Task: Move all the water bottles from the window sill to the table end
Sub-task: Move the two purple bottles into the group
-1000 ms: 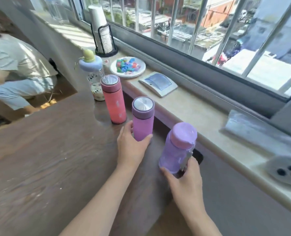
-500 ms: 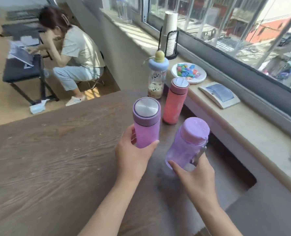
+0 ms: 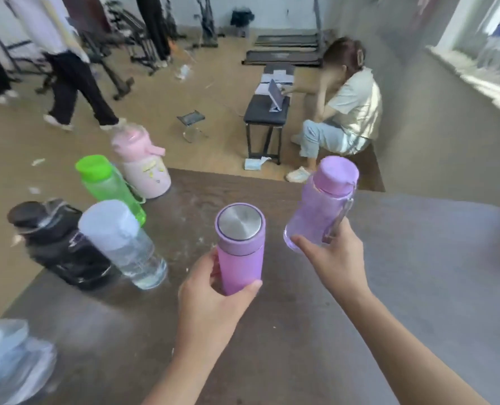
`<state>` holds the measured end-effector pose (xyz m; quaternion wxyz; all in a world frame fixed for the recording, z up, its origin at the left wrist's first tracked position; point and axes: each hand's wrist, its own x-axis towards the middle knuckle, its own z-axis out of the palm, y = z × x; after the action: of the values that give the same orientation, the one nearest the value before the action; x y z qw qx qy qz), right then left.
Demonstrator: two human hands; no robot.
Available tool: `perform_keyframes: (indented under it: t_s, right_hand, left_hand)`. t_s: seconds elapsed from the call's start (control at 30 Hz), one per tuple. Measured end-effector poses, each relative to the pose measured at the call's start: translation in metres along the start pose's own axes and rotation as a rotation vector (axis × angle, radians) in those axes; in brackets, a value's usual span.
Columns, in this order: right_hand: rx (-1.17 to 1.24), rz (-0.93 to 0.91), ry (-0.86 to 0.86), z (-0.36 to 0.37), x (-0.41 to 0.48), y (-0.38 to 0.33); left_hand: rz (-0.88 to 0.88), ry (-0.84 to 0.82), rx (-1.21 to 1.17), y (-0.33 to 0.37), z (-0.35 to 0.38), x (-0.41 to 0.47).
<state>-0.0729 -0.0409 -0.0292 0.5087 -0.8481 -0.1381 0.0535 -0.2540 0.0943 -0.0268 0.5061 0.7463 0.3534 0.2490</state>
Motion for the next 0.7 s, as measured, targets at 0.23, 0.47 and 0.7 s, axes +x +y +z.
perform_keyframes:
  t_s: [0.23, 0.47, 0.7]
  right_hand:
    - [-0.008, -0.128, -0.259, 0.128, 0.023, -0.061]
    - [-0.034, -0.172, -0.373, 0.203, 0.025, -0.083]
    - [-0.087, -0.196, -0.361, 0.228, 0.028, -0.082]
  left_hand:
    - [-0.102, 0.207, -0.008, -0.048, -0.081, -0.009]
    - [-0.171, 0.325, 0.033, -0.084, -0.124, -0.038]
    - [-0.181, 0.362, 0.044, -0.103, -0.134, -0.051]
